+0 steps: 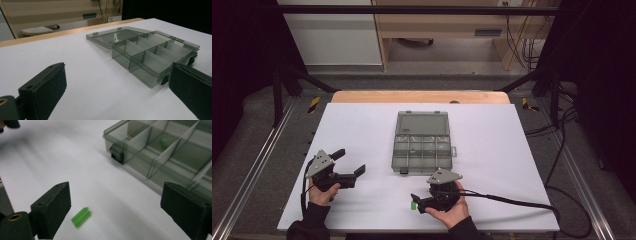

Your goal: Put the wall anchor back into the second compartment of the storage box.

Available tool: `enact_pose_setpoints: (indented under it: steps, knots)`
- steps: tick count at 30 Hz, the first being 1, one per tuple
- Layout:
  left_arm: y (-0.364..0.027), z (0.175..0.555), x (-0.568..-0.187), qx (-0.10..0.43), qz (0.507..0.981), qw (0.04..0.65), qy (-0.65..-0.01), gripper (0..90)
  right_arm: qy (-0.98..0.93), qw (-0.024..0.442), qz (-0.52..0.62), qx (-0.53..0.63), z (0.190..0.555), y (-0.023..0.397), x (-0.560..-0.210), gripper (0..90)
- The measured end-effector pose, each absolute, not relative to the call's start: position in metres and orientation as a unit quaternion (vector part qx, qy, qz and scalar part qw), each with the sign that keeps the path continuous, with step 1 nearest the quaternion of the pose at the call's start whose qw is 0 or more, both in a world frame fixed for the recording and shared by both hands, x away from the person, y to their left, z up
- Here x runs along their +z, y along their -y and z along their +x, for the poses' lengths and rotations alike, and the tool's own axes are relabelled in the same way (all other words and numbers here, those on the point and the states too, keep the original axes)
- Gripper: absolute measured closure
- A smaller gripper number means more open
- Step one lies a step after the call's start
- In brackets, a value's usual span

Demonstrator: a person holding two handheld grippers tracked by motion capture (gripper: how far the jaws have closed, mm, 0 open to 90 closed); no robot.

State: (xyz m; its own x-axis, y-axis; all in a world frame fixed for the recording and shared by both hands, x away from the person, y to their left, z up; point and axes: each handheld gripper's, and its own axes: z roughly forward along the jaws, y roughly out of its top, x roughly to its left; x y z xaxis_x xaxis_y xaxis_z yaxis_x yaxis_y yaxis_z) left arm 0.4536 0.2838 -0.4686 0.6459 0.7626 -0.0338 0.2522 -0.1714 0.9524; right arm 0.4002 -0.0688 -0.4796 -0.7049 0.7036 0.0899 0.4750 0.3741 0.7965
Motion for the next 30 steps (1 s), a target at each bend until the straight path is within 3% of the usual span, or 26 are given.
enact_pose_setpoints:
  steps: [6, 26, 30]
  knots:
    - [-0.284, 0.454, -0.469, 0.236, 0.728, 0.541, -0.349, 1.0, -0.834, 0.124, 0.347, 0.412, 0.398, 0.060, -0.490, 18.7]
    - [-0.284, 0.454, -0.469, 0.237, 0.727, 0.540, -0.352, 1.2, -0.861, 0.072, 0.326, 0.383, 0.395, 0.055, -0.501, 59.7]
    - [-0.284, 0.454, -0.469, 0.237, 0.726, 0.540, -0.352, 1.3, -0.862, 0.064, 0.326, 0.383, 0.395, 0.055, -0.501, 63.0]
